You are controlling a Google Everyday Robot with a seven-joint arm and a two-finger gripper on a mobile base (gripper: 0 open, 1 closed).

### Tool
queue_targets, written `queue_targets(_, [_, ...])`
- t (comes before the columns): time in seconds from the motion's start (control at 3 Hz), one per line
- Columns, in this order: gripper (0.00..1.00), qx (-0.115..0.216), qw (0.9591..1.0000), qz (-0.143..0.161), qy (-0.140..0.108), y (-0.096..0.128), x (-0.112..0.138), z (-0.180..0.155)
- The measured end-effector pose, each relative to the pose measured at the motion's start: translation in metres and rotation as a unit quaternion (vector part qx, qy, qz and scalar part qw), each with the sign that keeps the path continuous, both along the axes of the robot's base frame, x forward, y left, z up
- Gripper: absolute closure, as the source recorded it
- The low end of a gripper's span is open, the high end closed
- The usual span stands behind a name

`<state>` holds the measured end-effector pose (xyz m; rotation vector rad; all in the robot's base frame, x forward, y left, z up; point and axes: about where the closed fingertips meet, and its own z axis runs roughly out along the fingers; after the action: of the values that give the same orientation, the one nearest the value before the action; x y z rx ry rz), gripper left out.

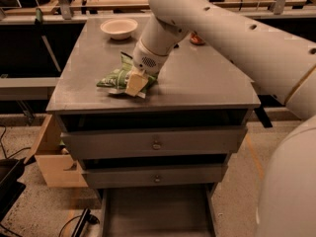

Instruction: Place green jalapeno chip bag into bottom drawer

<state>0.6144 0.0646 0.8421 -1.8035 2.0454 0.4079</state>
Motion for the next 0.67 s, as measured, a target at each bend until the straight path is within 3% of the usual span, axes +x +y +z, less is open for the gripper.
queue_targets(0.67, [1.00,0.000,1.0000,0.000,0.000,0.0000,-0.0001,0.0049])
